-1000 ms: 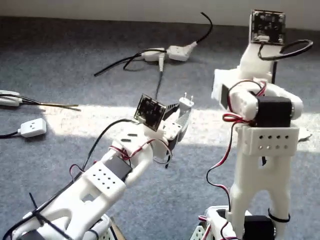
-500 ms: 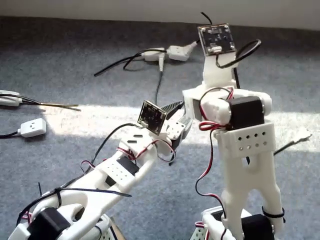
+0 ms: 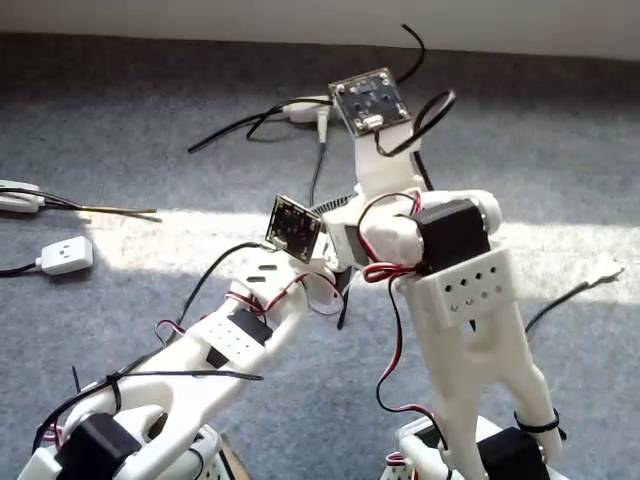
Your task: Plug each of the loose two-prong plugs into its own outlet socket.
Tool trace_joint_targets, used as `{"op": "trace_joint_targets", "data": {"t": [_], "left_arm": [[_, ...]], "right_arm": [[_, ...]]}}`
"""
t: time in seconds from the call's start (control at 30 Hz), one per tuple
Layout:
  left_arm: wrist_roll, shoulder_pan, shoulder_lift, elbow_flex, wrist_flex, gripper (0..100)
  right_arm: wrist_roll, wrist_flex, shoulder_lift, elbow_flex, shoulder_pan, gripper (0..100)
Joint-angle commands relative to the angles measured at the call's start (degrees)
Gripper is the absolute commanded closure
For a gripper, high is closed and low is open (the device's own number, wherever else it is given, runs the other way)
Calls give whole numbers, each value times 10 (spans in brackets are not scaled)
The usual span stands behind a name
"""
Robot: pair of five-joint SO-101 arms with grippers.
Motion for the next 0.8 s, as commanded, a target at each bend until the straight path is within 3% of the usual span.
{"op": "trace_joint_targets", "data": {"t": [0.0,0.27,0.43,0.77], "left_arm": [[4,-3,-4,0,-13,994],[5,0,-122,68,-12,994],[4,15,-197,109,-11,994],[3,43,-204,119,-10,994]], "right_arm": [[2,-66,-15,64,1,991],[6,-215,-15,149,105,991],[39,-248,-15,149,113,991],[40,-259,-15,149,113,991]]}}
